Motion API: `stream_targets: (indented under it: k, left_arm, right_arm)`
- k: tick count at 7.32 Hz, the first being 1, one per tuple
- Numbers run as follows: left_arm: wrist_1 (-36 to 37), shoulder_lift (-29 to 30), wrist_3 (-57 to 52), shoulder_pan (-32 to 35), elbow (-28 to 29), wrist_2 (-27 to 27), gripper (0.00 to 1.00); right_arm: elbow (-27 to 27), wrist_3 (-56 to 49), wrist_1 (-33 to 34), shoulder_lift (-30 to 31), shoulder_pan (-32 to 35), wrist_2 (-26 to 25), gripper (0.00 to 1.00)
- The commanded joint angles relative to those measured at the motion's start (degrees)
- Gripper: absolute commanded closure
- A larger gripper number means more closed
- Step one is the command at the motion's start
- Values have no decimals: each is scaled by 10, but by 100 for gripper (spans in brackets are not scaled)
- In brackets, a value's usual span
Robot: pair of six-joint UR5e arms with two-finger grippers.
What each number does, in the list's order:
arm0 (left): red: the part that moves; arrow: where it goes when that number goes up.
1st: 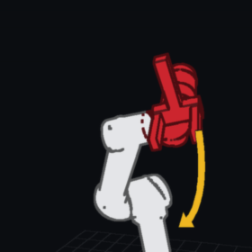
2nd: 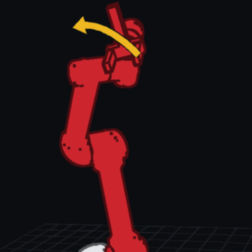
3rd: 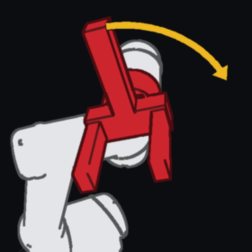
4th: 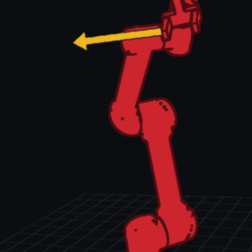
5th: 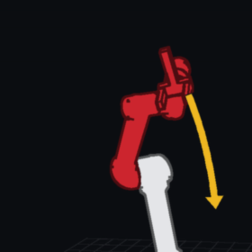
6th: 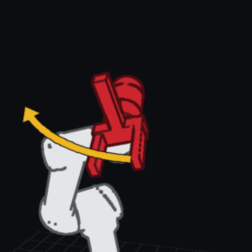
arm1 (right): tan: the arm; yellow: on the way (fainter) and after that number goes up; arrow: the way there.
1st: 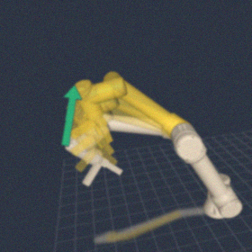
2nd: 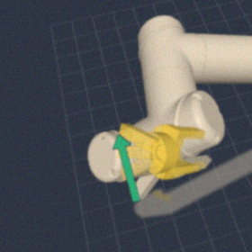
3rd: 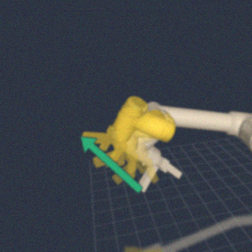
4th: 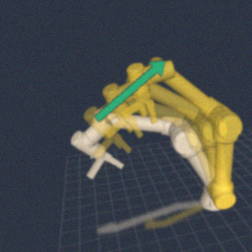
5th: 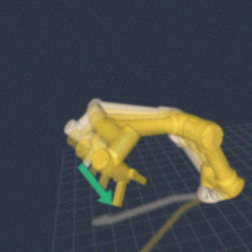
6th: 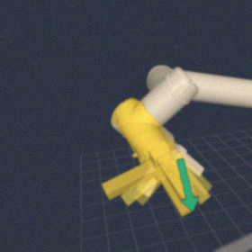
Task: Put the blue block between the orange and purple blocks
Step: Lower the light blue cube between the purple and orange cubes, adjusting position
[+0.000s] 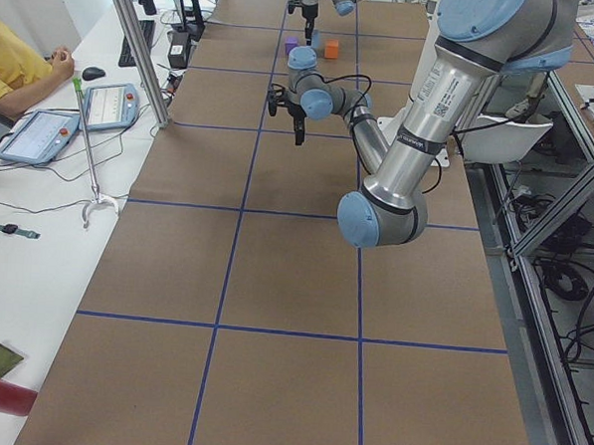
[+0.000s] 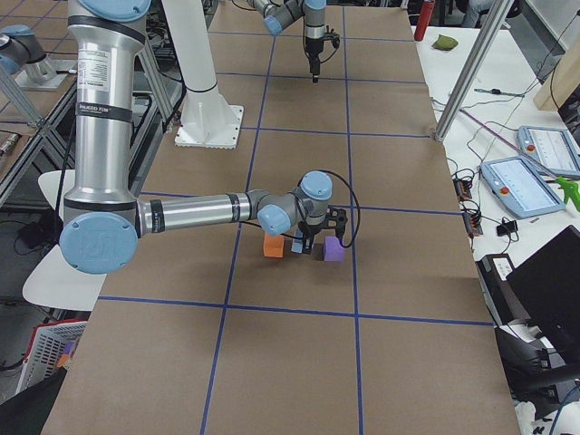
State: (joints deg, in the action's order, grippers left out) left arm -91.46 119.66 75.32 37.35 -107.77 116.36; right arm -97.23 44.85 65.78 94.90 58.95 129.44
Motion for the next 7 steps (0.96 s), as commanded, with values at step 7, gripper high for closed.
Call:
stream_targets:
  k: [7]
  left_arm:
    - [0, 0, 1, 0, 0, 0, 0]
  right_arm:
    - [12, 0, -1, -15, -40, -40, 100]
